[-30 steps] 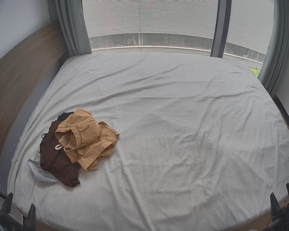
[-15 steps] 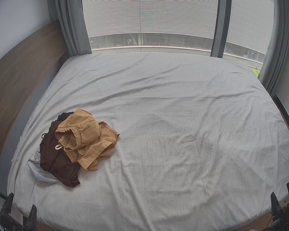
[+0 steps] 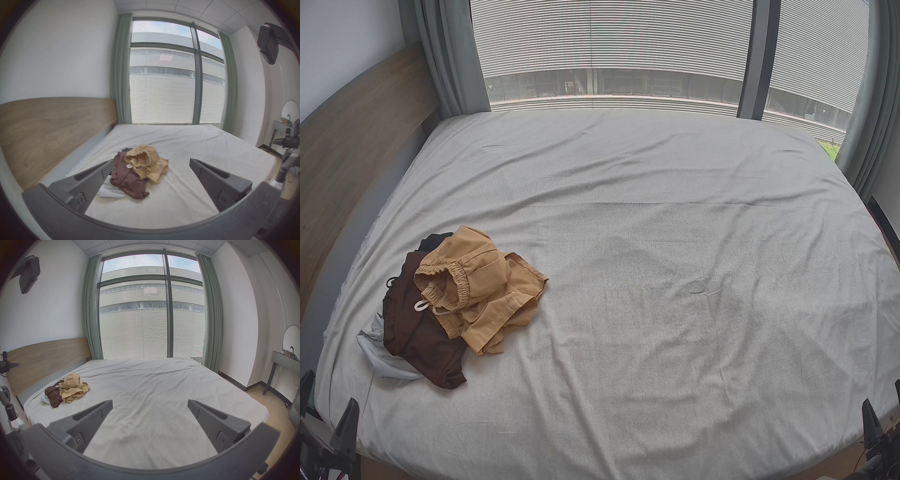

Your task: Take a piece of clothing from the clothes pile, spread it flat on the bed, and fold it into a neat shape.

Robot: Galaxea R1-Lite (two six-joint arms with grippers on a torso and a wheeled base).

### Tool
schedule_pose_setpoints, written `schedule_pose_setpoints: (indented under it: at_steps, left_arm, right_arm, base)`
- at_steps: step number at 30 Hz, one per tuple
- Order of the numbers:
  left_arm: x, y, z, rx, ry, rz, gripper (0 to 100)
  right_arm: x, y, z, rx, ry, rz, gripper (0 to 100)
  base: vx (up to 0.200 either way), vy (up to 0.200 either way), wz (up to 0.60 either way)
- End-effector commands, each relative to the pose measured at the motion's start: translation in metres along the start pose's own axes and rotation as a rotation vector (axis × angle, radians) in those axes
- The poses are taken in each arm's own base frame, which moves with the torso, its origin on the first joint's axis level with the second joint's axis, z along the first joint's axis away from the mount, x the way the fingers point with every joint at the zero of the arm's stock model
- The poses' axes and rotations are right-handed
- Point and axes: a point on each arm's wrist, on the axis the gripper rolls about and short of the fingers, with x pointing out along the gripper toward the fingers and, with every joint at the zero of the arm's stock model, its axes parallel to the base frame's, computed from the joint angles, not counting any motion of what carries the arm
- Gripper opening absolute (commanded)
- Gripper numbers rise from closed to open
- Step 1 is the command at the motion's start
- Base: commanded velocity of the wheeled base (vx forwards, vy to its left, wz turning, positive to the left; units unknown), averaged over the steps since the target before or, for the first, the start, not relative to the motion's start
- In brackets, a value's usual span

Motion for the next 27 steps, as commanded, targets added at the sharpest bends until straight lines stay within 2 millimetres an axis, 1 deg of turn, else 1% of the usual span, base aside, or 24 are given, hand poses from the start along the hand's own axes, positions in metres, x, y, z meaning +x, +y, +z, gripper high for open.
schedule_pose_setpoints:
  at_steps: [1, 2, 5, 6, 7, 9, 10, 11, 12, 14, 17, 22, 27]
  left_arm:
    - [0.04, -0.004, -0.003, -0.052, 0.271, -0.189, 100]
    - [0.047, -0.006, 0.001, -0.07, 0.292, -0.205, 100]
    - [0.072, -0.009, 0.02, -0.149, 0.303, -0.204, 100]
    - [0.077, -0.01, 0.023, -0.169, 0.3, -0.202, 100]
    - [0.088, -0.012, 0.03, -0.204, 0.301, -0.195, 100]
    - [0.102, -0.013, 0.033, -0.218, 0.321, -0.195, 100]
    - [0.107, -0.014, 0.033, -0.218, 0.332, -0.196, 100]
    - [0.117, -0.015, 0.033, -0.217, 0.353, -0.196, 100]
    - [0.117, -0.015, 0.033, -0.217, 0.353, -0.196, 100]
    - [0.141, -0.018, 0.028, -0.218, 0.398, -0.187, 100]
    - [0.16, -0.019, 0.021, -0.222, 0.403, -0.177, 100]
    - [0.181, -0.013, 0.01, -0.232, 0.378, -0.145, 100]
    - [0.192, -0.011, 0.003, -0.261, 0.4, -0.137, 100]
  right_arm:
    - [0.0, 0.0, -0.004, -0.001, -0.001, 0.002, 100]
    - [0.0, 0.0, -0.004, -0.001, -0.001, 0.002, 100]
    - [0.0, 0.0, -0.004, -0.001, -0.001, 0.002, 100]
    - [0.0, 0.0, -0.004, -0.001, -0.001, 0.002, 100]
    - [0.0, 0.0, -0.004, -0.001, -0.001, 0.002, 100]
    - [0.0, 0.0, -0.004, -0.001, -0.003, 0.002, 100]
    - [0.0, 0.0, -0.004, -0.001, -0.001, 0.002, 100]
    - [0.0, 0.0, -0.004, -0.001, -0.001, 0.002, 100]
    - [0.0, 0.0, -0.004, -0.001, -0.001, 0.002, 100]
    - [0.0, 0.0, -0.004, -0.001, -0.001, 0.002, 100]
    - [0.0, 0.0, -0.004, -0.001, -0.003, 0.002, 100]
    - [0.0, 0.0, -0.004, -0.001, -0.001, 0.002, 100]
    - [0.0, 0.0, -0.004, -0.001, -0.003, 0.002, 100]
  base:
    - [0.0, 0.0, 0.0]
    - [0.0, 0.0, 0.0]
    - [0.0, 0.0, 0.0]
    - [0.0, 0.0, 0.0]
    - [0.0, 0.0, 0.0]
    - [0.0, 0.0, 0.0]
    - [0.0, 0.0, 0.0]
    - [0.0, 0.0, 0.0]
    - [0.0, 0.0, 0.0]
    - [0.0, 0.0, 0.0]
    - [0.0, 0.0, 0.0]
    - [0.0, 0.0, 0.0]
    - [0.0, 0.0, 0.0]
